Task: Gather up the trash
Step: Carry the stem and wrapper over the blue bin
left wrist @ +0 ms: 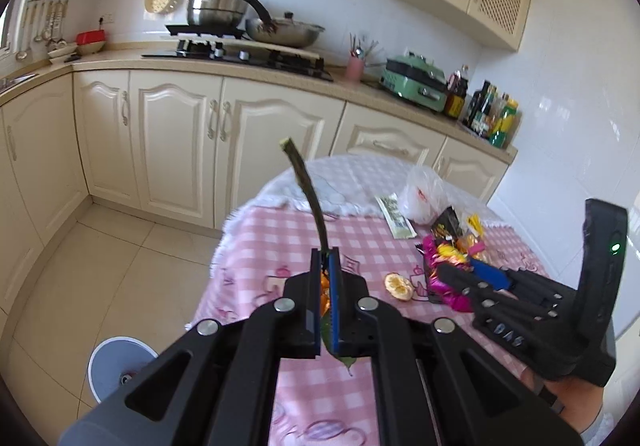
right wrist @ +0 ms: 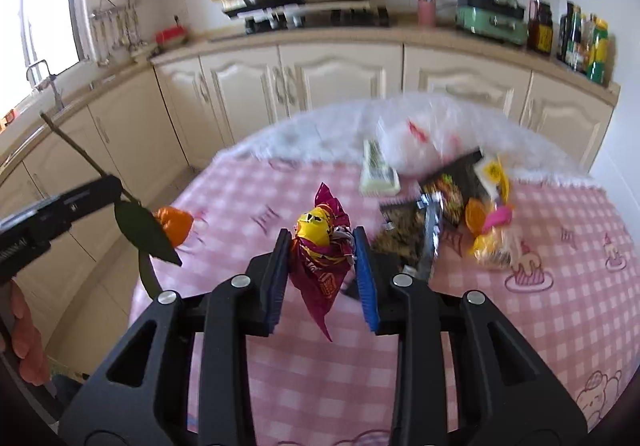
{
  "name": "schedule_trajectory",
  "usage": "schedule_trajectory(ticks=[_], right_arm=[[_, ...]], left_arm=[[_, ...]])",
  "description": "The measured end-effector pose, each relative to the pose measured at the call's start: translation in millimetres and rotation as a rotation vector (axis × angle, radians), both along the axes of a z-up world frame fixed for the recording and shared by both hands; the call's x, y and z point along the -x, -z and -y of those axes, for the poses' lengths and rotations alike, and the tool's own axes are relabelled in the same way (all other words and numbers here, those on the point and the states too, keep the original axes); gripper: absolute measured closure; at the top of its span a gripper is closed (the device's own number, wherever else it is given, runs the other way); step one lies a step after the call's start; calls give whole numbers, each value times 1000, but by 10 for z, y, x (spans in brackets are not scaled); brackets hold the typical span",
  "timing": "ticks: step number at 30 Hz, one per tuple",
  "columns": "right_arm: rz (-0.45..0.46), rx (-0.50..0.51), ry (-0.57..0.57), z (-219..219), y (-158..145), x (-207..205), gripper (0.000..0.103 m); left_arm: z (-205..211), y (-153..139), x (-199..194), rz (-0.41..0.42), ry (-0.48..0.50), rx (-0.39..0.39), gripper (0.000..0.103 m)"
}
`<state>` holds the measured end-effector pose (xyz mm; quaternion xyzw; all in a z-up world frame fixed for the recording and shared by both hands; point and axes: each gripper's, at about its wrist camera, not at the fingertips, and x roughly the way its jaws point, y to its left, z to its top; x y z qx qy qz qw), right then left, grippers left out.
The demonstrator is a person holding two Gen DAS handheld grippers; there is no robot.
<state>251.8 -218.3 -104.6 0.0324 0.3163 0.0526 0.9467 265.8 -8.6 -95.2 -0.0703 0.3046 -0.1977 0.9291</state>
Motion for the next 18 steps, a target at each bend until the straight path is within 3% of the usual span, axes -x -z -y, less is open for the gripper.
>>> schedule_trajectory(ticks=[5,9,14,18], right_arm=[[49,-15,-111,-479,-216,28,72],[39,-29,-227,-1034,-168,-38,72],[-47,-43,-384,-1852,179,-194,72],[-151,-32,-468,-2445,648,-349,72]], left_arm=[[-423,-42,116,20,-58,22,100],[-801,40,179,17,-129,6,100],[-1401,346,205,-46,-248,-40,100],[-1972,803,181,-147,-343,-50,100]])
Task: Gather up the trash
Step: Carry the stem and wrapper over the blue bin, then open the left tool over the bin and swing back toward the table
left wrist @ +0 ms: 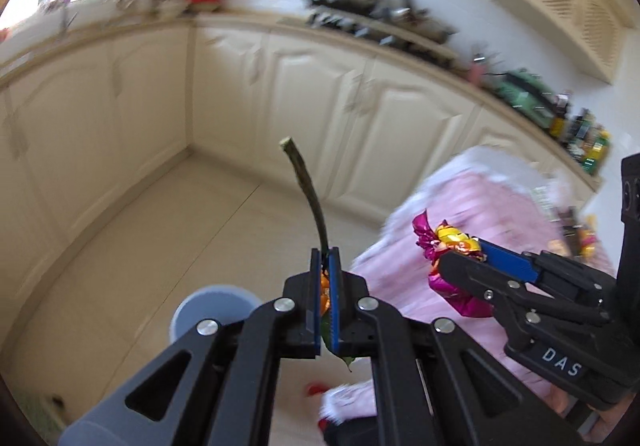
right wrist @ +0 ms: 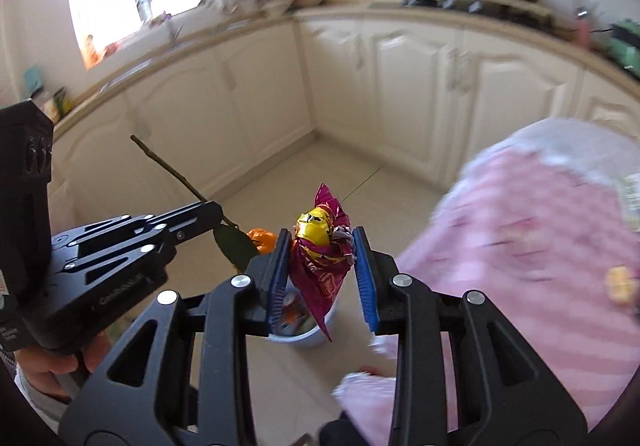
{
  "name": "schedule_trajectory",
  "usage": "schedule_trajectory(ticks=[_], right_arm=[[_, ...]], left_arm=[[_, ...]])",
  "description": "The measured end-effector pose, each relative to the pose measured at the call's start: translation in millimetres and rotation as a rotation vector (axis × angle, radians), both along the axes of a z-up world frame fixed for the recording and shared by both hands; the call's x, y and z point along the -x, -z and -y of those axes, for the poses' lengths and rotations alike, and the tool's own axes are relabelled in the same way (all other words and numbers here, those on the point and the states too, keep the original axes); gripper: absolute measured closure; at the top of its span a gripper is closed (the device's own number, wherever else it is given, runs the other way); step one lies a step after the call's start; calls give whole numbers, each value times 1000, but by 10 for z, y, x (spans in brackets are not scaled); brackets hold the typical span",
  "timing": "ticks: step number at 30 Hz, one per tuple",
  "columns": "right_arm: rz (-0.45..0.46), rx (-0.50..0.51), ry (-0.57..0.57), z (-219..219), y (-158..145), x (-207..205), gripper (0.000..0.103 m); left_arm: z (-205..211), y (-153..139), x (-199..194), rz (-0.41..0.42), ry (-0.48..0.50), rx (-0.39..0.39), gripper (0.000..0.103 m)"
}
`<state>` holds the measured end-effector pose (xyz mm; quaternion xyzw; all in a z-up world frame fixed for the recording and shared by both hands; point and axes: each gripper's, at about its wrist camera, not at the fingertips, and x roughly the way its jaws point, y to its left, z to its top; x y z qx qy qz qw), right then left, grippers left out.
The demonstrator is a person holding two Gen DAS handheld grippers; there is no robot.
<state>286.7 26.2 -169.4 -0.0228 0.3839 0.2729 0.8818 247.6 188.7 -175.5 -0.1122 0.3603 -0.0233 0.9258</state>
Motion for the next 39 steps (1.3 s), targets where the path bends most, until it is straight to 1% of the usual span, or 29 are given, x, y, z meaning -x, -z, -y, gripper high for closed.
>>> schedule_trajectory(ticks=[3,5,7,8,9,12,15,16,17,19,21,23,25,27,32,36,39], right_arm=[[-84,15,-40,-305,382,-114,72],[-153,32,-61,-516,708,-219,72],[-192,56,-67,-661,951,-305,72],[-212,63,-70,-732,1066,-349,72],[-223,65,-73,-780,1132,-380,72],[-250,87,-76,-960,1375,-500,72],[-262,98,-77,-1064,1490,-590,72],[-265,102,-75,-1100,1540,-620,72],[-273,108,-77,-1132,1590,-644,72],[-283,119,-79,-1181,1673,-651,72],[-295,125,-78,-1229,1765,-669,72],[-304,131,-78,-1261,1827,-682,72],[-311,131,-78,-1287,1867,-695,72],[-314,132,-78,-1315,1899,-705,72],[-315,129,-81,-1361,1930,-733,72],[-297,125,-85,-1436,1910,-764,72],[-279,117,-88,-1498,1865,-802,72]], left_arm=[[-354,389,-32,-79,-48,22,100],[-569,667,-81,-131,-79,40,100],[-711,894,-133,-172,-100,51,100],[-755,961,-153,-183,-106,54,100],[-850,1092,-197,-201,-114,63,100],[-1000,1309,-303,-229,-133,73,100],[-1125,1477,-406,-230,-145,105,100],[-1159,1513,-423,-220,-143,116,98],[-1192,1550,-449,-213,-142,124,82],[-1229,1645,-489,-241,-166,106,50],[-1277,1715,-458,-246,-183,95,49],[-1322,1795,-460,-277,-193,97,49],[-1399,1878,-453,-305,-210,117,49],[-1449,1915,-440,-315,-220,130,49],[-1520,1940,-413,-324,-236,128,49],[-1522,1952,-414,-332,-250,126,49],[-1560,1919,-395,-322,-263,129,49]])
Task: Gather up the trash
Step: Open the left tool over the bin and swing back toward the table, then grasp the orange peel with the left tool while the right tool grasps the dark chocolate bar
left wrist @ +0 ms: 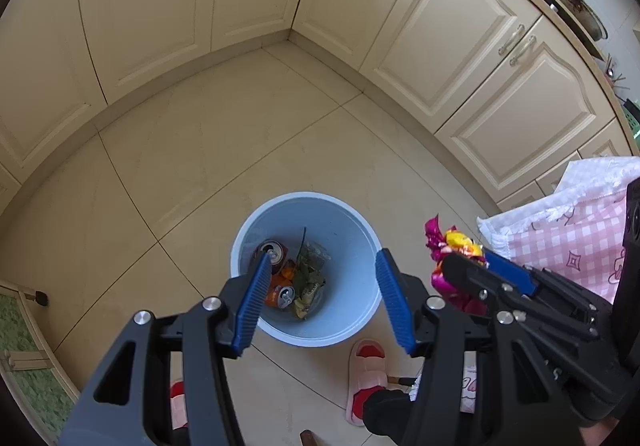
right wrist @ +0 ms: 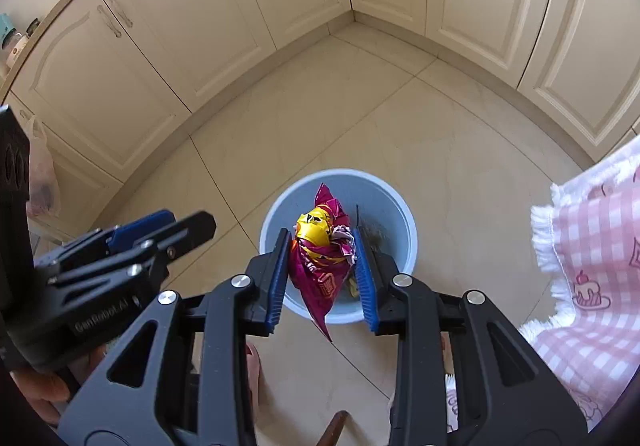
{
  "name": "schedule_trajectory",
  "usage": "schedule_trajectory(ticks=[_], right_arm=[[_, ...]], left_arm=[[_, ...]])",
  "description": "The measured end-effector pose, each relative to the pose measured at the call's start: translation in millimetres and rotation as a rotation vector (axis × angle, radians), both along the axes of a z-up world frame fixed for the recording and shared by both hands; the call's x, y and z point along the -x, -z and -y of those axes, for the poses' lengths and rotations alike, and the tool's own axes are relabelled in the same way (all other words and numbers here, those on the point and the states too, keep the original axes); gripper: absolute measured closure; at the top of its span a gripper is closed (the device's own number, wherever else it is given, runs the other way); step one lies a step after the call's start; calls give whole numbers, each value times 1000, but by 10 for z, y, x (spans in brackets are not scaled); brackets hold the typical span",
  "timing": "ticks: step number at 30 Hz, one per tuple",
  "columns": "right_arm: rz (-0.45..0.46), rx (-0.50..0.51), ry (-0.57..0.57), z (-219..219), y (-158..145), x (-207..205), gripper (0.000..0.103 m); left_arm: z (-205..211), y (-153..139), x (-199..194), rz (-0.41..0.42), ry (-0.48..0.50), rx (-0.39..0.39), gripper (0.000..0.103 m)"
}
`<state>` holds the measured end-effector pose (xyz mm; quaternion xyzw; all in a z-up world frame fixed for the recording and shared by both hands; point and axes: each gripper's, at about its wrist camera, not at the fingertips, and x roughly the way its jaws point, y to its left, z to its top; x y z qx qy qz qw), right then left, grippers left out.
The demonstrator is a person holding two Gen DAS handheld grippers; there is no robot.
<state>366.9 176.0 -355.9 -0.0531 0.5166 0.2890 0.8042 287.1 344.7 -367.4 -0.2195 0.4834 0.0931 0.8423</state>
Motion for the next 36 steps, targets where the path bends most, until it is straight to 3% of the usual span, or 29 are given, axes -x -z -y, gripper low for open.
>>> schedule_trajectory(ticks=[2,4,12,18,26,33,36], right_arm=[[28,-10,-1,-31,-48,-17,69],[60,-9,1,-52,-97,-21,59],[110,0,1,10,-274,52,56],[158,-11,30,240,-604,177,56],[309,-53,101,949,-1436,527,54],[482,-94,247,2052,-2295,971,51],[528,-94,328,2573,-2523,1143,49]], left_arm=[[-23,-51,23,15,-10,-3,49],[-34,-98,43,27,-18,-6,49],[3,-335,119,69,-13,-13,48],[184,-623,176,105,10,-34,46],[759,-1267,318,204,116,-60,45],[1735,-1988,444,332,299,-97,41],[2235,-2257,466,372,396,-112,41]])
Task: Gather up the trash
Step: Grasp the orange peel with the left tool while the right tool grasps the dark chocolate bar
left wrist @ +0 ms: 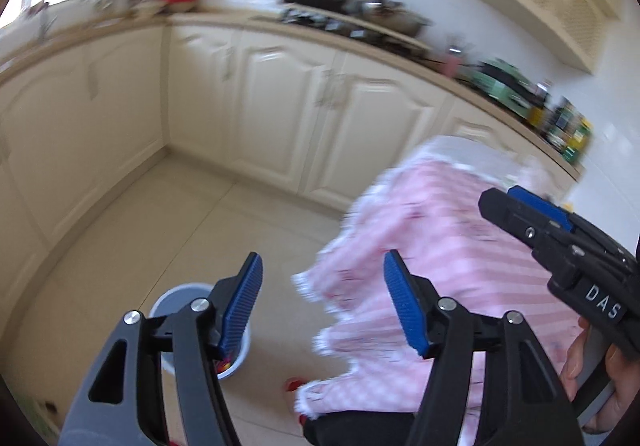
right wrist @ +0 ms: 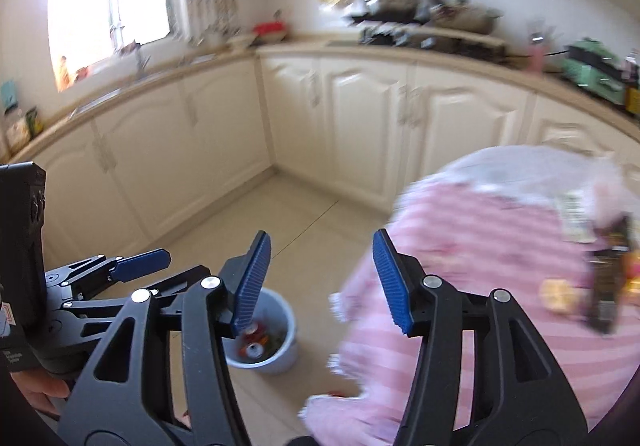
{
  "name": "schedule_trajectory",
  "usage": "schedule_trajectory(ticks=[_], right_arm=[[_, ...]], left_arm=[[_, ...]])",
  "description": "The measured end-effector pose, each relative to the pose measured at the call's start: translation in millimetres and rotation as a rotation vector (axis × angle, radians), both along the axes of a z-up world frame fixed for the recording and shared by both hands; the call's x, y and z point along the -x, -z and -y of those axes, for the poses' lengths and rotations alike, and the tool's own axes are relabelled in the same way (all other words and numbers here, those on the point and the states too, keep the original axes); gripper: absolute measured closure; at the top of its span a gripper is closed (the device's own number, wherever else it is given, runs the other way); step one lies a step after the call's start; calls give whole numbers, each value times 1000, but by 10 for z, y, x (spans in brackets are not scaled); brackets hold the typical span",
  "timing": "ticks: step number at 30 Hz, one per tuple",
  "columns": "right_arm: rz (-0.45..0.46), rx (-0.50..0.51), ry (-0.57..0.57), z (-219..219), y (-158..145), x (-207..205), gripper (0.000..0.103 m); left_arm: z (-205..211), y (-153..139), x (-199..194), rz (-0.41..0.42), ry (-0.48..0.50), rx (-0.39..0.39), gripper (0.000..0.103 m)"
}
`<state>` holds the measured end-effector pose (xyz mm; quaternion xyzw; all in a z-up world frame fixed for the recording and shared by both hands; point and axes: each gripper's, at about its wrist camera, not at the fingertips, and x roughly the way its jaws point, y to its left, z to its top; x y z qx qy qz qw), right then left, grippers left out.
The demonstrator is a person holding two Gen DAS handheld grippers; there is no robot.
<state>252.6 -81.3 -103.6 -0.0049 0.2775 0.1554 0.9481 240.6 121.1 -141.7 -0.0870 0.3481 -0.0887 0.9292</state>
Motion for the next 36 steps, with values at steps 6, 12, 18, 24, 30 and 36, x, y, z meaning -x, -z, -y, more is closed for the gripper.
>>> schedule_trajectory(ticks=[6,12,18,24,30,36], right_arm=[[20,-7,201,1045,-145,225,44],[-60,-30,355,1878,68,296,44],[-122,-50,392,2203,228,234,41],[-167,-63,389,2300,287,107,39],[-216,-47,382,2309,358,-44,37],[-317,-109,342,2225,484,-328,37]], left_arm=[[1079,-268,-42,19,208,-53,35],[1923,-185,-210,-39,353,-92,35],[2393,-42,-415,-85,397,-158,35],[2667,155,-690,-152,405,-194,51],[2752,204,-786,-148,408,-203,74],[2534,142,-748,-107,371,-167,74]])
